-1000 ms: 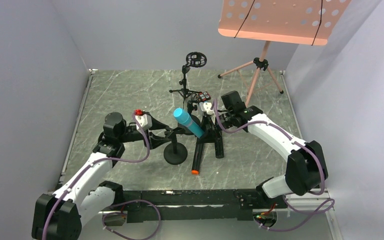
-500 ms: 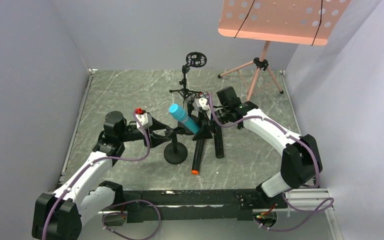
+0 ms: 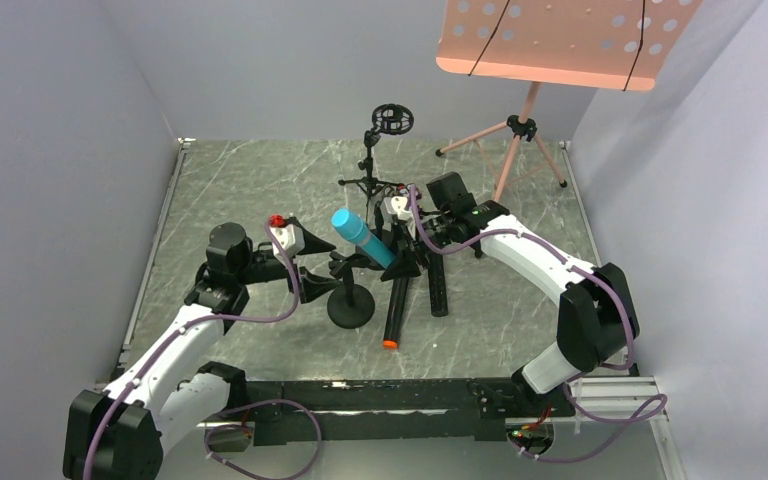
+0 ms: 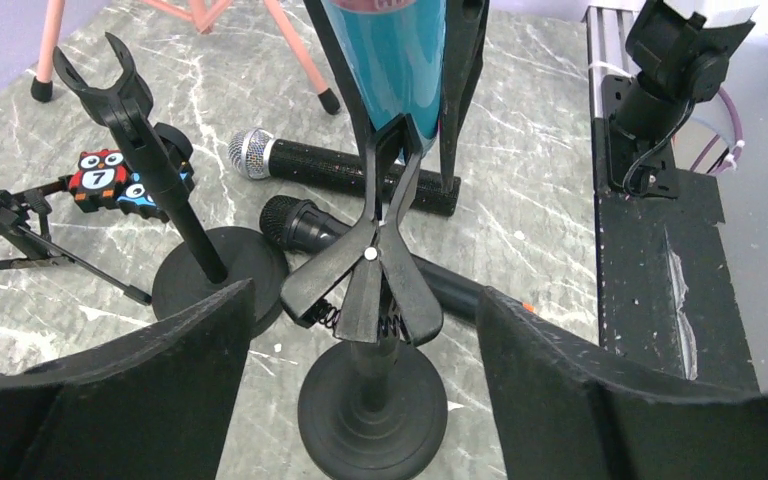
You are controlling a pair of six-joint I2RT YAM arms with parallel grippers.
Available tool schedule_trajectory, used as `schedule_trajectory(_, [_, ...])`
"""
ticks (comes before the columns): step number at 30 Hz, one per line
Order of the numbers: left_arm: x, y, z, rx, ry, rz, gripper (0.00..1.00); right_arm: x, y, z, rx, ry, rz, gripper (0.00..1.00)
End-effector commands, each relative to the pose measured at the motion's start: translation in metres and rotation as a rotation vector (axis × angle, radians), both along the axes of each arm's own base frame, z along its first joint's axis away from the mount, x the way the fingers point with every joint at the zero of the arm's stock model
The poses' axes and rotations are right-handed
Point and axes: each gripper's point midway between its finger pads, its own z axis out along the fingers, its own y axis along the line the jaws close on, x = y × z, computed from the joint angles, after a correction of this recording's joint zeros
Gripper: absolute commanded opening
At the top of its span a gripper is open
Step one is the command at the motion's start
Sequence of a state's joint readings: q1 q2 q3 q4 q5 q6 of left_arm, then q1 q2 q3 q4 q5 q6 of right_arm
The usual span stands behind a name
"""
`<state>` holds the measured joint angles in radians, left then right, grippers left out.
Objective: Attach the microphones to the stand
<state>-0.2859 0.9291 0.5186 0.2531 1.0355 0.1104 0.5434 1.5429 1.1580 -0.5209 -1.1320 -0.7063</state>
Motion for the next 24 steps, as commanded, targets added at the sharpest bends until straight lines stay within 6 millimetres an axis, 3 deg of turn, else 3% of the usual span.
schedule_trajectory(1, [-0.0009, -0.0012, 0.0178, -0.03, -0.069, 0.001, 0.87, 0.0012, 0.006, 0.016, 0.06, -0.062, 0.033, 0.04])
schedule_trajectory(7, [-0.0013, -0.0039, 0.0154, -0.023, -0.054, -0.015, 0.85, 0.0011, 0.0079, 0.0158, 0.058, -0.063, 0.04, 0.04])
schedule_trajectory(14, [-0.0013, -0.0089, 0.0089, 0.005, -0.004, -0.05, 0.69, 0.0016, 0.0089, 0.0154, 0.054, -0.067, 0.044, 0.04])
schedule_trajectory(15, [-0.0007, -0.0086, 0.0089, 0.005, -0.006, -0.046, 0.65, 0.0012, 0.0094, 0.0159, 0.054, -0.067, 0.046, 0.04])
schedule_trajectory(19, [0.0024, -0.0077, 0.0091, 0.013, -0.007, -0.028, 0.21, 0.0014, 0.0096, 0.0153, 0.049, -0.069, 0.048, 0.04])
schedule_trajectory(21, [0.0039, -0.0071, 0.0107, 0.01, -0.011, -0.014, 0.1, 0.0019, 0.0094, 0.0138, 0.043, -0.069, 0.05, 0.04])
schedule_trajectory(24, [0.004, -0.0057, 0.0123, 0.003, -0.028, -0.001, 0.04, 0.0024, 0.0095, 0.0117, 0.035, -0.071, 0.051, 0.04])
